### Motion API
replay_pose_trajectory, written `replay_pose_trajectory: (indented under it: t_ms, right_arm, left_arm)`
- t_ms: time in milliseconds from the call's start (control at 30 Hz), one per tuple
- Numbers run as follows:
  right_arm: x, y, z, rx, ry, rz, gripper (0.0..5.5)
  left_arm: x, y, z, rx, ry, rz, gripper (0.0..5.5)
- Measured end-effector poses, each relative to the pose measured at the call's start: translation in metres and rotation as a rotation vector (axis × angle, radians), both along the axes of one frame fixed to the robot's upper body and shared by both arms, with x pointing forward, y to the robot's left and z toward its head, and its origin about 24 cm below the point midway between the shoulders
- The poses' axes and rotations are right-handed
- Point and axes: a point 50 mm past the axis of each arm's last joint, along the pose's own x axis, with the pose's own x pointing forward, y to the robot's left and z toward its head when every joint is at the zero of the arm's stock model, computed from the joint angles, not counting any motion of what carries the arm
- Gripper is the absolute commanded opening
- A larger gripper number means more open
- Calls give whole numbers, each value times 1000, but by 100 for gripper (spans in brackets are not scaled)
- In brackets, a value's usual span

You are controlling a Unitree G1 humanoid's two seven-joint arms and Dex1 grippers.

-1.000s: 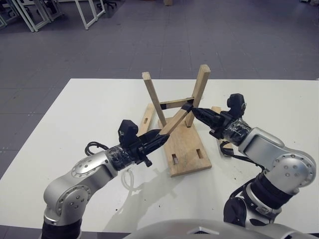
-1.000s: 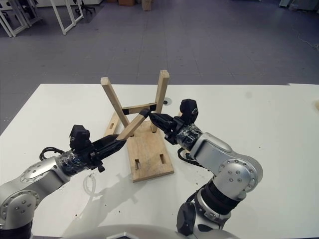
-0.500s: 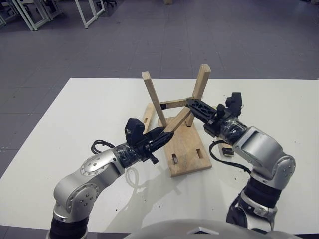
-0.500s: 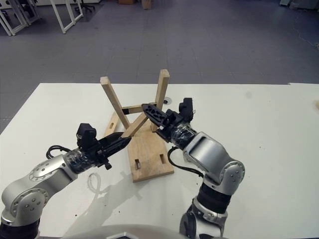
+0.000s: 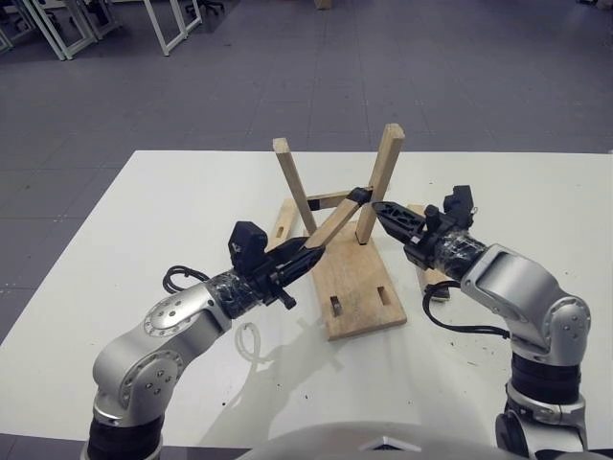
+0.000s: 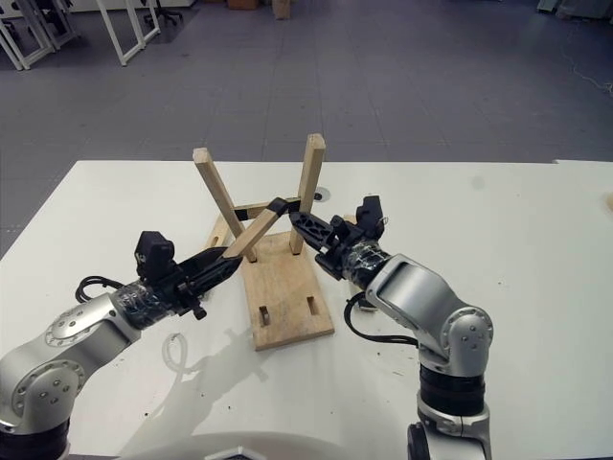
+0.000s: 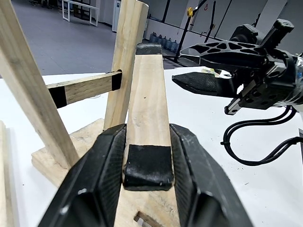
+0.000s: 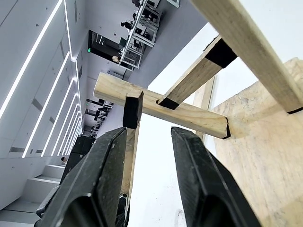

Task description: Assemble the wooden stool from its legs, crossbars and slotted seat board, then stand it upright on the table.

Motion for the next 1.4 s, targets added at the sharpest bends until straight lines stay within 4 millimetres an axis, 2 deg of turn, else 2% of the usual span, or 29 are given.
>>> replay_pose_trajectory:
  t_ms: [333, 500, 800, 867, 967, 1067, 1167, 1233, 1267, 1333, 1400]
  right_arm:
    - [5, 11, 0, 25, -3, 39, 171]
    - [13, 13, -4, 32, -4, 33, 73]
    - [14, 14, -5, 51, 15, 25, 60]
    - [14, 15, -5, 53, 17, 23, 41]
    - [20, 6, -6, 43, 26, -34, 40]
    - [24, -5, -6, 15, 10, -77, 40]
    - [29, -30, -4, -158, -83, -159, 40]
    - [35, -54, -3, -399, -184, -256, 40]
    - [39, -69, -2, -591, -268, -306, 40]
    - [47, -78, -3, -766, -380, -362, 40]
    - [54, -79, -10, -812, -435, -385, 40]
  left_arm:
    - [-1, -20, -2, -30, 4, -76, 131]
    - [-1, -25, -2, -31, 5, -93, 131]
    - [0, -25, -4, -9, -3, -85, 131]
    - [-1, -25, -5, -12, 10, -87, 192]
    - [-2, -23, -2, -84, 47, -100, 240]
    - [1, -15, -3, -43, 46, -75, 289]
    - [5, -5, -9, 49, 58, -44, 347]
    - [7, -2, -12, 73, 58, -16, 367]
    - [10, 1, -15, 94, 61, 20, 367]
    - [14, 0, -19, 109, 65, 72, 367]
    - [17, -3, -22, 115, 59, 115, 367]
